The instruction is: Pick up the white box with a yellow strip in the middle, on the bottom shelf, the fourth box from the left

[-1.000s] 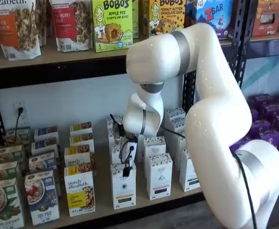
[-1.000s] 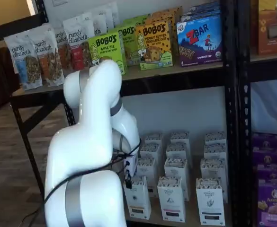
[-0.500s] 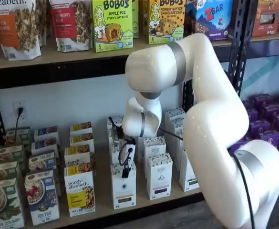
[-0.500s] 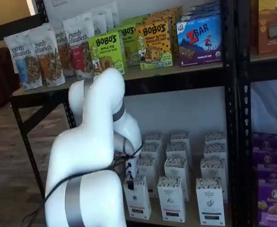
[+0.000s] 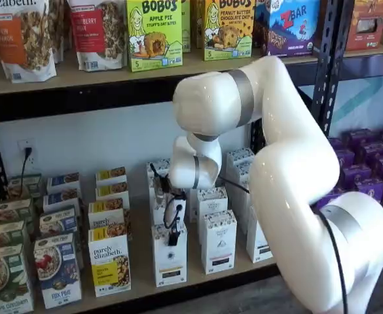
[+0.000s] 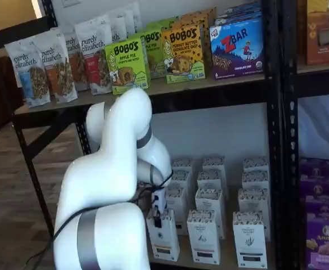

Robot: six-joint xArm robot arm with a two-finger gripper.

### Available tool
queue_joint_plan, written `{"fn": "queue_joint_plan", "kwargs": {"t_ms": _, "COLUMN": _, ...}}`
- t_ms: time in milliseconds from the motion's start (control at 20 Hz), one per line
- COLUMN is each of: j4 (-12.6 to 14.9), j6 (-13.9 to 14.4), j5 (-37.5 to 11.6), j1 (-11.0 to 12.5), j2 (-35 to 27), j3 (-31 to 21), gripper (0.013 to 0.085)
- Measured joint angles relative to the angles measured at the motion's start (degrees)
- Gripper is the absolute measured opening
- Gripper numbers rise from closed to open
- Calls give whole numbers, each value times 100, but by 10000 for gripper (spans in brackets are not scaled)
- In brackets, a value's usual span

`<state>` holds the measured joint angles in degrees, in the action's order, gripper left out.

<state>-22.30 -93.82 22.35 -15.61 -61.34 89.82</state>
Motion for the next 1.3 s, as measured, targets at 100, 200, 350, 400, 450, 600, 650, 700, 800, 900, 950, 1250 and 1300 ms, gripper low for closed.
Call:
{"fn": "queue_joint_plan", "kwargs": {"t_ms": 100, "j4": 191, "j6": 157, "j5": 86, "j1": 18, "j2": -79, "j3": 109, "gripper": 850}}
{"fn": "queue_joint_plan", "kwargs": {"t_ms": 200, "j4": 307, "j6": 252, "j5": 157, "j1": 31, "j2": -153, "j3": 209, "gripper": 850}}
{"fn": "queue_joint_plan", "kwargs": {"t_ms": 350, "j4": 522, "j6": 436, "j5": 279, "j1": 45, "j2": -261, "j3": 364, "gripper": 850}}
{"fn": "queue_joint_plan", "kwargs": {"t_ms": 400, "j4": 586, "j6": 494, "j5": 309, "j1": 46, "j2": -290, "j3": 403, "gripper": 850}}
{"fn": "queue_joint_plan", "kwargs": {"t_ms": 450, "j4": 660, "j6": 560, "j5": 351, "j1": 47, "j2": -321, "j3": 450, "gripper": 850}}
{"fn": "queue_joint_plan", "kwargs": {"t_ms": 600, "j4": 881, "j6": 764, "j5": 491, "j1": 45, "j2": -427, "j3": 614, "gripper": 850}}
{"fn": "queue_joint_plan", "kwargs": {"t_ms": 650, "j4": 946, "j6": 824, "j5": 525, "j1": 43, "j2": -454, "j3": 654, "gripper": 850}}
{"fn": "queue_joint_plan", "kwargs": {"t_ms": 700, "j4": 988, "j6": 863, "j5": 536, "j1": 41, "j2": -476, "j3": 679, "gripper": 850}}
{"fn": "queue_joint_plan", "kwargs": {"t_ms": 800, "j4": 1027, "j6": 899, "j5": 528, "j1": 38, "j2": -502, "j3": 701, "gripper": 850}}
{"fn": "queue_joint_plan", "kwargs": {"t_ms": 900, "j4": 1048, "j6": 916, "j5": 531, "j1": 38, "j2": -523, "j3": 723, "gripper": 850}}
{"fn": "queue_joint_plan", "kwargs": {"t_ms": 950, "j4": 1079, "j6": 942, "j5": 530, "j1": 40, "j2": -532, "j3": 731, "gripper": 850}}
{"fn": "queue_joint_plan", "kwargs": {"t_ms": 1250, "j4": 1098, "j6": 949, "j5": 531, "j1": 49, "j2": -565, "j3": 755, "gripper": 850}}
{"fn": "queue_joint_plan", "kwargs": {"t_ms": 1300, "j4": 1108, "j6": 956, "j5": 537, "j1": 52, "j2": -571, "j3": 761, "gripper": 850}}
